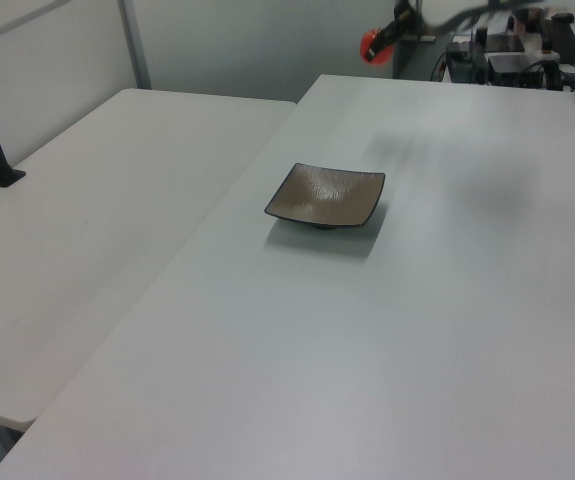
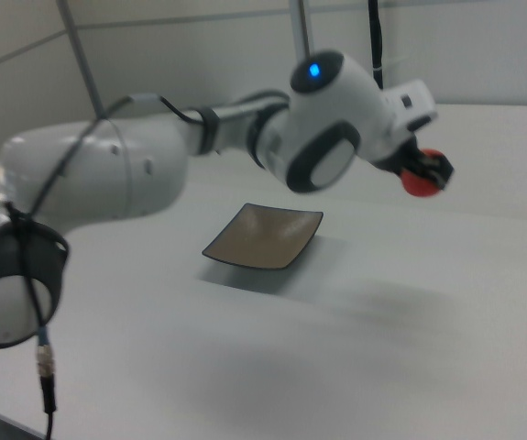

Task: Apples placed on a ceramic plate
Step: 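Lift the apple and carry it toward the square plate, then lower the held apple onto the center of the plate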

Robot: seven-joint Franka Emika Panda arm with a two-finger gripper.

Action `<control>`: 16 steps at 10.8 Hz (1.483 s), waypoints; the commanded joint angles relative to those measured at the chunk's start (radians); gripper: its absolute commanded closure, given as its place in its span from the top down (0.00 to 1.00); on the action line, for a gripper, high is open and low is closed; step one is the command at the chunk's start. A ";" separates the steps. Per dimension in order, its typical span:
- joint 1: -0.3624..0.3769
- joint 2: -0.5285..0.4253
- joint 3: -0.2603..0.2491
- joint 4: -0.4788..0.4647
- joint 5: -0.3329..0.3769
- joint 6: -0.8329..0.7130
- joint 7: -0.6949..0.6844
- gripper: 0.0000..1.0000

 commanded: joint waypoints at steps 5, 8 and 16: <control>0.214 -0.342 -0.004 -0.220 0.041 -0.430 -0.005 0.40; 0.305 -0.333 -0.004 -0.234 0.039 -0.470 -0.005 0.40; 0.400 -0.103 -0.003 -0.308 0.026 -0.053 -0.013 0.40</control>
